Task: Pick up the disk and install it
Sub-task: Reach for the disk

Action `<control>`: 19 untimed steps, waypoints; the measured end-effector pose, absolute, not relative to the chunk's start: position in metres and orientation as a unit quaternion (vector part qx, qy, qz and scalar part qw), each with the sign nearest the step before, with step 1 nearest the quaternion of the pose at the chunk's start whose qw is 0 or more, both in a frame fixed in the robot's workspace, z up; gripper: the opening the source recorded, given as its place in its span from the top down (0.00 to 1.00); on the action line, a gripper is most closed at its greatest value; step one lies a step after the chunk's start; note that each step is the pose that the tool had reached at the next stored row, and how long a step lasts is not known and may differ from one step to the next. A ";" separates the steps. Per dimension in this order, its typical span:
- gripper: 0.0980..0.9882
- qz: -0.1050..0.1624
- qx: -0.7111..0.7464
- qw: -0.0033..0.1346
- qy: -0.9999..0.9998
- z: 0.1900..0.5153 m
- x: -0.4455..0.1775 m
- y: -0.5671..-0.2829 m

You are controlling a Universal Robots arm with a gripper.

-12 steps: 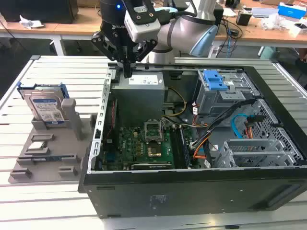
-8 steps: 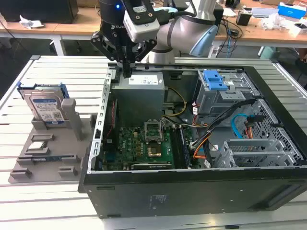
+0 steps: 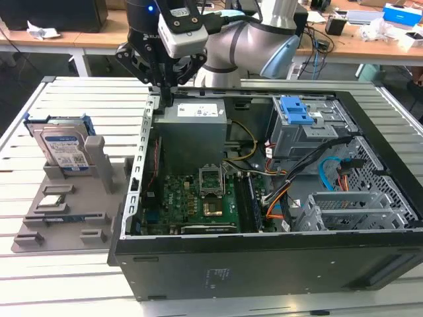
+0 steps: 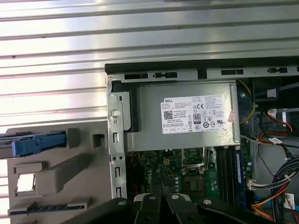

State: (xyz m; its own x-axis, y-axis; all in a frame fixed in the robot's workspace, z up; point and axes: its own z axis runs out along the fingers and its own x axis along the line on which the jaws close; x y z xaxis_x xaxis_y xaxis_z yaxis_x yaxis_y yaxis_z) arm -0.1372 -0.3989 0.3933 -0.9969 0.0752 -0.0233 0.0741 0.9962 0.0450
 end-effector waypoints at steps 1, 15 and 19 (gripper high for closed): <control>0.99 0.022 0.037 0.013 0.999 0.393 -0.140 -0.399; 0.99 0.022 0.037 0.013 0.999 0.393 -0.196 -0.399; 0.99 0.022 0.037 0.013 0.999 0.393 -0.205 -0.399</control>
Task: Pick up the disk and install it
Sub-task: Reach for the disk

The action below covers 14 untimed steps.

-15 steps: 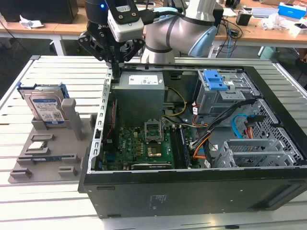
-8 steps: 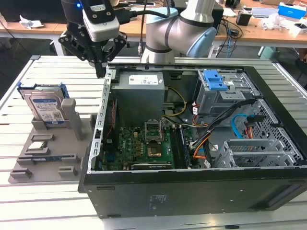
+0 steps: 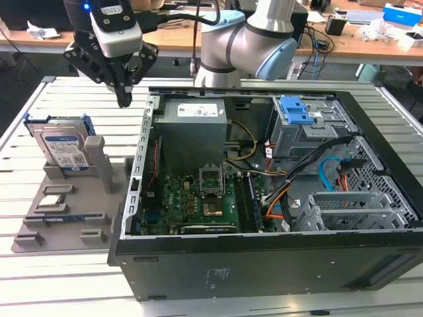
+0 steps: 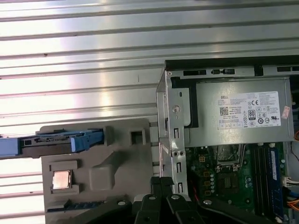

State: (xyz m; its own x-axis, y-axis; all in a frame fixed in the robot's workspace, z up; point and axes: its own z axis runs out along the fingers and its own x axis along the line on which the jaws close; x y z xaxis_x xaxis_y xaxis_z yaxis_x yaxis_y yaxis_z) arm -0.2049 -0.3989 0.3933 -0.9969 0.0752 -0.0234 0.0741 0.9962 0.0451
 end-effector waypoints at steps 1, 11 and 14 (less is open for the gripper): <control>0.99 0.022 0.037 0.013 0.999 0.393 -0.208 -0.399; 0.99 0.022 0.037 0.013 0.999 0.393 -0.236 -0.399; 0.99 0.022 0.037 0.013 0.999 0.393 -0.242 -0.399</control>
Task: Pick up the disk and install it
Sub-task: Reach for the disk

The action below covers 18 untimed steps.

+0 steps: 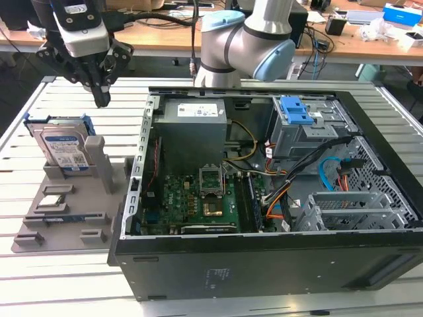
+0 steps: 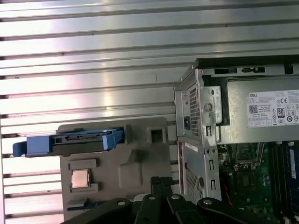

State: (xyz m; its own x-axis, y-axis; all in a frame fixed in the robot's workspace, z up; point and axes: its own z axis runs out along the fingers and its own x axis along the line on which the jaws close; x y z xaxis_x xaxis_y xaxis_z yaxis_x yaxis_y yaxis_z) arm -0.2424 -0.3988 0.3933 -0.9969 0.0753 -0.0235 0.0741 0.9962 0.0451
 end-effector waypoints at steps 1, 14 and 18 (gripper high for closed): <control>0.99 0.022 0.037 0.013 0.999 0.393 -0.248 -0.399; 0.99 0.022 0.037 0.013 0.999 0.393 -0.288 -0.399; 0.99 0.022 0.037 0.013 0.999 0.393 -0.302 -0.399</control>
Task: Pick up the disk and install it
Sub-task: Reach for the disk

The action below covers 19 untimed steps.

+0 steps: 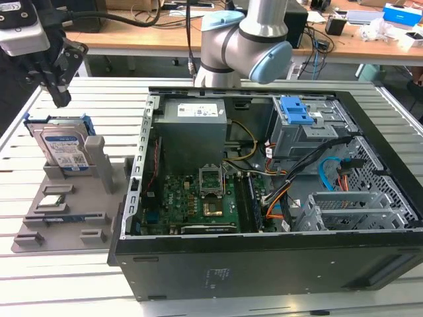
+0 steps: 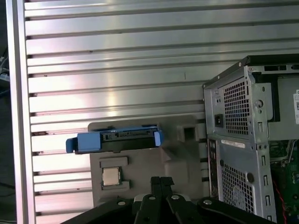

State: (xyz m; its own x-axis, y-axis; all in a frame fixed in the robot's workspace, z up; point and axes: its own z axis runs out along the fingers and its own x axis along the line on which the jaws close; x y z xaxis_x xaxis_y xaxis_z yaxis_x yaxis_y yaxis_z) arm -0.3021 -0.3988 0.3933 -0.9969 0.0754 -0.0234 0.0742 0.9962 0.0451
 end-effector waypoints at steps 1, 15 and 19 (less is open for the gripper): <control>0.99 0.022 0.037 0.013 0.999 0.393 -0.304 -0.399; 0.99 0.022 0.037 0.013 0.999 0.393 -0.344 -0.399; 0.99 0.022 0.037 0.013 0.999 0.393 -0.353 -0.399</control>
